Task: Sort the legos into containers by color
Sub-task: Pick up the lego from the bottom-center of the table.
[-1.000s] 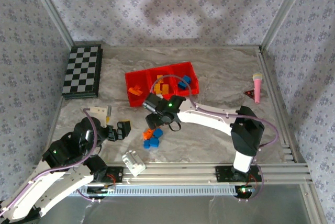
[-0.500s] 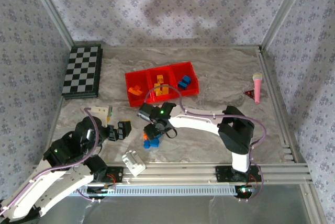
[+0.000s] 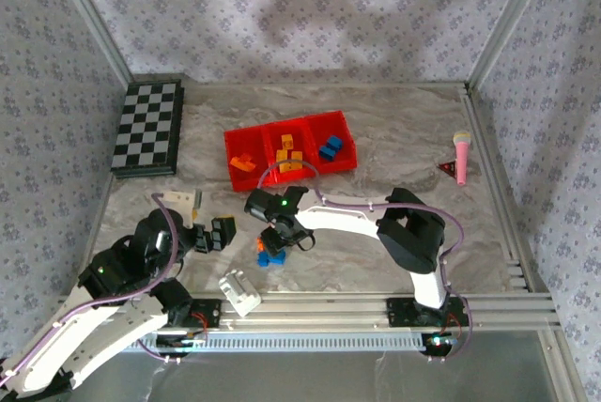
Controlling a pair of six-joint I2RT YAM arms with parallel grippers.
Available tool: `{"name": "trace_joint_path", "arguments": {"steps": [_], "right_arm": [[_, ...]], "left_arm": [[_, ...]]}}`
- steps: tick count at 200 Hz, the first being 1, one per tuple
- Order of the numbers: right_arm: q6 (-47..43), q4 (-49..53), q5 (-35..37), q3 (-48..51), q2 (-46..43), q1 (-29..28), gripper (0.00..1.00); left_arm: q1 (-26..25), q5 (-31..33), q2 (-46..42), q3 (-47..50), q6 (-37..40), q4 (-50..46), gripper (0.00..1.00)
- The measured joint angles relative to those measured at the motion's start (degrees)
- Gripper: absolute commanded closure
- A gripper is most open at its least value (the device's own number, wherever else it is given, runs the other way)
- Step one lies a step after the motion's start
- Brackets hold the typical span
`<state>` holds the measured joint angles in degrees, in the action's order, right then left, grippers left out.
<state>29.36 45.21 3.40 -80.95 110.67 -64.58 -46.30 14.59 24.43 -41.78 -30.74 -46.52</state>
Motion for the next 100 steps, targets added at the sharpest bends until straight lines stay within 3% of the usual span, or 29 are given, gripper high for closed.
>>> {"name": "trace_joint_path", "arguments": {"steps": [100], "right_arm": [[3.89, 0.11, 2.91, 3.15, -0.44, 4.07, 0.28]], "left_arm": [[0.0, 0.0, 0.0, 0.0, 0.0, 0.0, 0.0]]}}
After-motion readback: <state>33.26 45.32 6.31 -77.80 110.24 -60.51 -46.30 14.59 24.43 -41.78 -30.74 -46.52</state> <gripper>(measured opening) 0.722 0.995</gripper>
